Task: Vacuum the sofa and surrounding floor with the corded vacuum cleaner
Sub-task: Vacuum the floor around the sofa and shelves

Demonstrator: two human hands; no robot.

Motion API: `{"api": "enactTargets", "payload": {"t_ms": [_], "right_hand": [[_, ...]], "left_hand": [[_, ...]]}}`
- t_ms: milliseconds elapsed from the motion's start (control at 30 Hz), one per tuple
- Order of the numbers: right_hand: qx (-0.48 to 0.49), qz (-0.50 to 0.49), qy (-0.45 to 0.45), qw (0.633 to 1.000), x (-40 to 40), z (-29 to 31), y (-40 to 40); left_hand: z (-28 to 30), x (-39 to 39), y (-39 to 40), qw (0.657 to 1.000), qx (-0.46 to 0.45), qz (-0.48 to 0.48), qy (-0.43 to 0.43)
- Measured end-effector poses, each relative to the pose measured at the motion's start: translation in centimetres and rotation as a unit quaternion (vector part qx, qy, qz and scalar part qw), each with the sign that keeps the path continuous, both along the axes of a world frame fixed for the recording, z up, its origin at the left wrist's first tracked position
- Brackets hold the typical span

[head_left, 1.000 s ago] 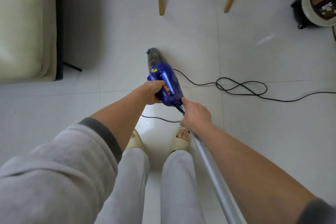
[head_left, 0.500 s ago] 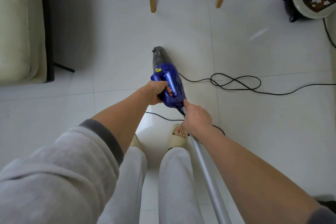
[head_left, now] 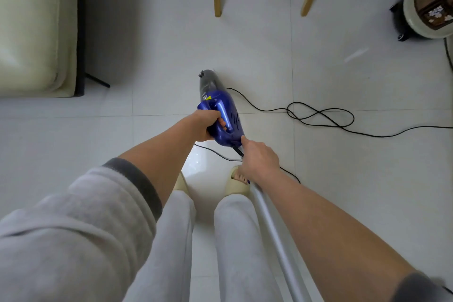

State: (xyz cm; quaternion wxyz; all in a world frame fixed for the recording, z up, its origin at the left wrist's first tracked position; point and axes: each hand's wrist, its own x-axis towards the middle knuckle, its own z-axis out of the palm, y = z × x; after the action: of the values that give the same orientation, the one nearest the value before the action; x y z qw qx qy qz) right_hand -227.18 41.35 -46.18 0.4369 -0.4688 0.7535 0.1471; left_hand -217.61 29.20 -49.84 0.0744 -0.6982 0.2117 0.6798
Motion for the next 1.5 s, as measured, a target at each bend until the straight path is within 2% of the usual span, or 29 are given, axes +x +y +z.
{"api": "enactTargets", "payload": {"t_ms": [133, 400, 533, 1033, 1200, 1400, 1500], "right_hand": [[-0.005, 0.005, 0.000, 1.000, -0.9, -0.5, -0.4], [-0.005, 0.055, -0.004, 0.998, -0.9, -2.1, -1.4], [-0.011, 0.094, -0.008, 0.995, 1.6, -2.2, -2.6], [-0.011, 0.203, -0.009, 0.979, 13.5, -3.0, -4.7], [-0.015, 0.249, 0.013, 0.968, 14.7, -2.8, -4.8], [-0.043, 0.358, 0.040, 0.932, 16.0, -2.2, -7.3], [-0.050, 0.361, 0.044, 0.930, 16.9, -2.2, -8.0]], "left_hand": [[-0.4, -0.8, -0.1, 1.000, -0.026, 0.001, 0.001], [-2.8, 0.6, 0.7, 0.992, -0.036, 0.122, 0.018], [-2.8, 3.8, 0.3, 0.986, -0.034, 0.165, 0.012], [-3.0, 17.8, 0.3, 0.975, -0.019, 0.222, 0.003], [-3.2, 19.2, 1.1, 0.961, -0.021, 0.275, 0.019], [-3.7, 21.5, 2.2, 0.914, 0.002, 0.406, 0.025], [-3.3, 22.6, 1.6, 0.908, 0.009, 0.418, 0.029]]}}
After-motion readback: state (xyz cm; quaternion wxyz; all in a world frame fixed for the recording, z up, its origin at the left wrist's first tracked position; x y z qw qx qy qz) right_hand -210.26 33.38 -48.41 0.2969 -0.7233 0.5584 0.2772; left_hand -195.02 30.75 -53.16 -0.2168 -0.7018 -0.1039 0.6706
